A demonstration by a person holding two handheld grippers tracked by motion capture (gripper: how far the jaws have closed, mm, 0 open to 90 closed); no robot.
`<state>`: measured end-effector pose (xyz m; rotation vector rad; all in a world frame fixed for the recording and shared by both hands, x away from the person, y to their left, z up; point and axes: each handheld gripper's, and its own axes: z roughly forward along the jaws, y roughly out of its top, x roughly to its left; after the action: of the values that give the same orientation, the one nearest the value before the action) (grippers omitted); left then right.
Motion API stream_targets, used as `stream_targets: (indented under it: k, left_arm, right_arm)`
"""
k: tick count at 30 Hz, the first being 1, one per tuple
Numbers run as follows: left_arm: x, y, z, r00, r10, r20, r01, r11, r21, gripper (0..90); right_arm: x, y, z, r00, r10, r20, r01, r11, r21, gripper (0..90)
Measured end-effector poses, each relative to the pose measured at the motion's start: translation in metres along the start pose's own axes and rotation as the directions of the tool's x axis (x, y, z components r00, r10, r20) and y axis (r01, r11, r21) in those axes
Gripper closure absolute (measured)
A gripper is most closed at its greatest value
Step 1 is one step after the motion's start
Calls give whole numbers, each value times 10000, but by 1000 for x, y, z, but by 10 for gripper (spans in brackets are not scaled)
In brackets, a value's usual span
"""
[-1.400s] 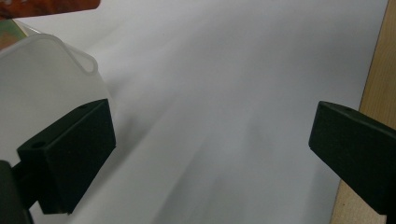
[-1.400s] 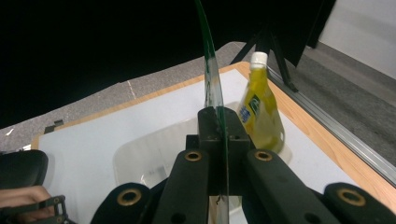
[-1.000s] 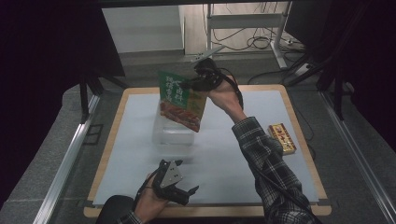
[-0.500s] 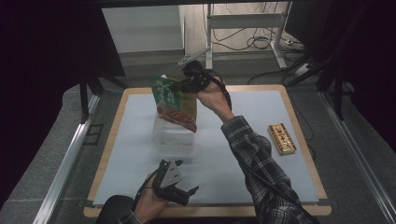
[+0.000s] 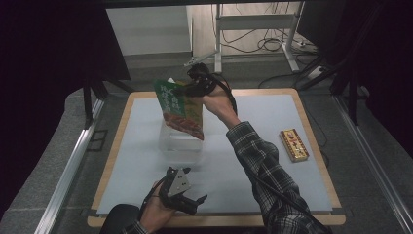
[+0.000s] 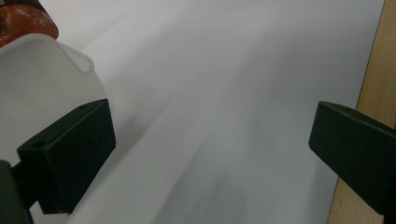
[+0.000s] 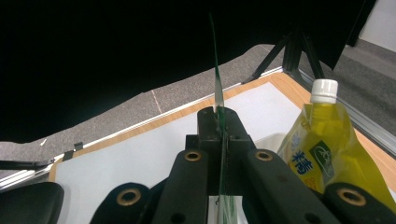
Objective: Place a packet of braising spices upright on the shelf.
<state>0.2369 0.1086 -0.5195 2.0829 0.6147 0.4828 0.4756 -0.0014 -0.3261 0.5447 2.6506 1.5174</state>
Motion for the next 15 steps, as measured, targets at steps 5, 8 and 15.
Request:
stream_targets:
  k: [5, 8, 15]
  left_arm:
    - [0, 0, 0, 10000, 51, -16, -51, 10000, 21, 3]
    - [0, 0, 0, 10000, 70, -5, -70, 10000, 33, 3]
    - [0, 0, 0, 10000, 100, -8, -99, 9999, 93, 3]
  right_arm:
    - [5, 2, 4, 10000, -14, -61, 13, 10000, -50, 888]
    - [4, -2, 9, 9999, 95, -36, -95, 10000, 26, 888]
    - [1, -12, 20, 9998, 77, 182, -81, 9997, 217, 887]
